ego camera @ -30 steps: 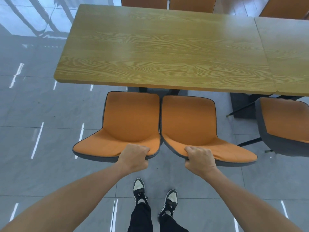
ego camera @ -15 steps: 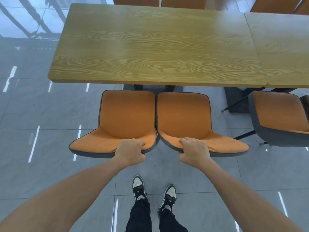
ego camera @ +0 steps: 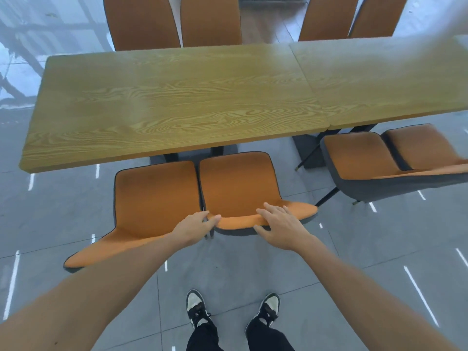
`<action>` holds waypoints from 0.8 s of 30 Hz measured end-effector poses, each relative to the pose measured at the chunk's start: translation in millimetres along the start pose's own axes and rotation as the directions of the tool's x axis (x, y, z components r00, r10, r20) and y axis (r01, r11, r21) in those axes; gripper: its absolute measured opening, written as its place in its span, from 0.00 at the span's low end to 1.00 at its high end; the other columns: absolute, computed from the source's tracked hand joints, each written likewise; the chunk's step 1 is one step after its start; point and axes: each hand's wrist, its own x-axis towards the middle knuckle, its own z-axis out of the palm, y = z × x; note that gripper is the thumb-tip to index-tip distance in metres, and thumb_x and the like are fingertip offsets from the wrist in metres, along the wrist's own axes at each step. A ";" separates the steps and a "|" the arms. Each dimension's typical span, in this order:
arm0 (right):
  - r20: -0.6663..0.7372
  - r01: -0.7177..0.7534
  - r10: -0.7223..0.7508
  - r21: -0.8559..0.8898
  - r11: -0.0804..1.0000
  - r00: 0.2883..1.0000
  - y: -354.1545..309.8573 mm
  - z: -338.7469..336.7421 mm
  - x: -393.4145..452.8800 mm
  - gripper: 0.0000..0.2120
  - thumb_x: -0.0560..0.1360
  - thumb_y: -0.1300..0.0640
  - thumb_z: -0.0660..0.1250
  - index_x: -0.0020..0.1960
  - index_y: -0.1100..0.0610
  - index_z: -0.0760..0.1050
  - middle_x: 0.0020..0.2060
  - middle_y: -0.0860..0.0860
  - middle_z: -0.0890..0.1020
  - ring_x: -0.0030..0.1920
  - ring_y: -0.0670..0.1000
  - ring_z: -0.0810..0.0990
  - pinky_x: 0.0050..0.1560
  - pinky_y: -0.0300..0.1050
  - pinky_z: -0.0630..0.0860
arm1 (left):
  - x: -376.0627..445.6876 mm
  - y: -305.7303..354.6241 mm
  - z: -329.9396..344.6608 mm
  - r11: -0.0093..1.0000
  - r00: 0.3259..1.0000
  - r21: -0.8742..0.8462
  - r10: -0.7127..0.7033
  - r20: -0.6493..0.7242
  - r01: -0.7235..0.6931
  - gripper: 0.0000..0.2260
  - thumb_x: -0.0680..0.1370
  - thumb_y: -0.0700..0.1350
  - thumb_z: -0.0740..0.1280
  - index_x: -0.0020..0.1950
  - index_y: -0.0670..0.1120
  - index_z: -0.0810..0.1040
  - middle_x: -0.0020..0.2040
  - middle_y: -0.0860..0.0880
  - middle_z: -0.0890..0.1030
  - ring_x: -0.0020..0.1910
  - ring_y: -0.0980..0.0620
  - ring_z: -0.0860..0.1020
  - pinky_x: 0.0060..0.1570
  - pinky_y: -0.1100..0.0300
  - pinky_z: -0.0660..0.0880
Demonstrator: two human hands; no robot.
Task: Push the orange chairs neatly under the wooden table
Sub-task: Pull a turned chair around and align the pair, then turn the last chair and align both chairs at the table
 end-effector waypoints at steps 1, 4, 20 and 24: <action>0.027 -0.038 0.038 0.003 0.999 0.999 13.4 -10.6 -5.4 0.30 0.79 0.38 0.55 0.76 0.51 0.64 0.76 0.54 0.65 0.75 0.56 0.62 0.76 0.61 0.55 | 4.6 23.3 2.9 0.999 0.999 0.029 0.040 0.012 -0.040 0.37 0.78 0.73 0.53 0.78 0.50 0.65 0.71 0.50 0.74 0.65 0.47 0.76 0.61 0.53 0.71; 0.096 -0.112 0.111 0.006 0.994 0.989 62.8 -43.7 -23.5 0.26 0.78 0.38 0.55 0.67 0.53 0.72 0.63 0.52 0.76 0.64 0.57 0.74 0.65 0.56 0.67 | 21.2 94.3 14.7 0.966 0.984 0.193 0.177 0.000 -0.174 0.33 0.81 0.65 0.58 0.81 0.50 0.60 0.78 0.50 0.67 0.72 0.46 0.71 0.66 0.52 0.70; -0.042 -0.314 0.314 -0.015 0.949 0.949 402.7 -201.9 -155.2 0.31 0.77 0.36 0.58 0.75 0.50 0.64 0.69 0.52 0.73 0.67 0.57 0.72 0.68 0.61 0.67 | 70.3 511.8 112.3 0.743 0.885 0.540 0.465 0.010 -0.396 0.23 0.83 0.58 0.59 0.69 0.42 0.71 0.72 0.39 0.71 0.71 0.40 0.69 0.66 0.42 0.70; -0.134 -0.366 0.364 0.010 0.930 0.922 475.1 -227.1 -174.3 0.31 0.75 0.35 0.56 0.73 0.49 0.66 0.68 0.52 0.73 0.65 0.57 0.72 0.66 0.63 0.67 | 87.7 597.3 132.6 0.726 0.841 0.547 0.536 -0.071 -0.417 0.31 0.82 0.62 0.58 0.78 0.43 0.64 0.78 0.41 0.65 0.77 0.39 0.61 0.73 0.40 0.63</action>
